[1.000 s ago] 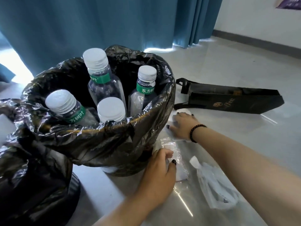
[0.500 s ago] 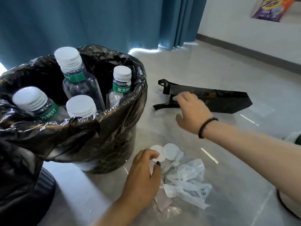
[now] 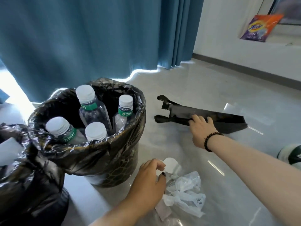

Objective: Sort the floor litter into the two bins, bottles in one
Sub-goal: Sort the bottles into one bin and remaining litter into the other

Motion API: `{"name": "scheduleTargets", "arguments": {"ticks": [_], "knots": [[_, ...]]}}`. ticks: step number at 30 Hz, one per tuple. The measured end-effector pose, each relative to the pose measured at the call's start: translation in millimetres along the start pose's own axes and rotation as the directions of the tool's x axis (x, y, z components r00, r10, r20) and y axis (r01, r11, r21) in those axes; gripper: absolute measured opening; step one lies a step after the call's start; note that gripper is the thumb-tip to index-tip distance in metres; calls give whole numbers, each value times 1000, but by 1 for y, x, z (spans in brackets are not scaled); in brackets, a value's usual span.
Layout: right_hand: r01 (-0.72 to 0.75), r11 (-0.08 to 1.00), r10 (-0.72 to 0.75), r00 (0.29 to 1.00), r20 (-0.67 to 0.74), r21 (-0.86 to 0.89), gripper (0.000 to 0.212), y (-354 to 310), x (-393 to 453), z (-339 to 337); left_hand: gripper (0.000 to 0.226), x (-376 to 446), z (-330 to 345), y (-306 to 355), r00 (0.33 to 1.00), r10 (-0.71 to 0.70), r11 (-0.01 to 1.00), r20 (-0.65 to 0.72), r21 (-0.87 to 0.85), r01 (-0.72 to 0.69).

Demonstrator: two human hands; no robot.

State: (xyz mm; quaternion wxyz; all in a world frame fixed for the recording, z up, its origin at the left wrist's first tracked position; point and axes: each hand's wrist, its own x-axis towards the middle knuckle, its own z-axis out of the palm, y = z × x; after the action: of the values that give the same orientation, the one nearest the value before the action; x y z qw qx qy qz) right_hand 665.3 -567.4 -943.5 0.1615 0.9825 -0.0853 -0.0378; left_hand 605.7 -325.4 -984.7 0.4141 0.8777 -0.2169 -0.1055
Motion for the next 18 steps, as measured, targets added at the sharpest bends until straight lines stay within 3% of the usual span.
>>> {"name": "scheduleTargets", "arguments": {"ticks": [3, 7, 13, 18], "knots": [[-8, 977, 17, 999, -39, 214, 56, 18, -40, -41, 19, -14, -20, 28, 999, -1, 999, 36, 51, 0], [-12, 832, 105, 985, -137, 555, 62, 29, -104, -106, 27, -44, -48, 68, 995, 51, 989, 82, 132, -61], [-1, 615, 362, 889, -281, 788, 58, 24, -191, -186, 54, -95, -102, 108, 978, 128, 966, 164, 205, -161], [2, 202, 454, 886, -96, 979, 57, 5, -249, -228, 83, -142, -152, 125, 974, 175, 954, 146, 218, -204]]}}
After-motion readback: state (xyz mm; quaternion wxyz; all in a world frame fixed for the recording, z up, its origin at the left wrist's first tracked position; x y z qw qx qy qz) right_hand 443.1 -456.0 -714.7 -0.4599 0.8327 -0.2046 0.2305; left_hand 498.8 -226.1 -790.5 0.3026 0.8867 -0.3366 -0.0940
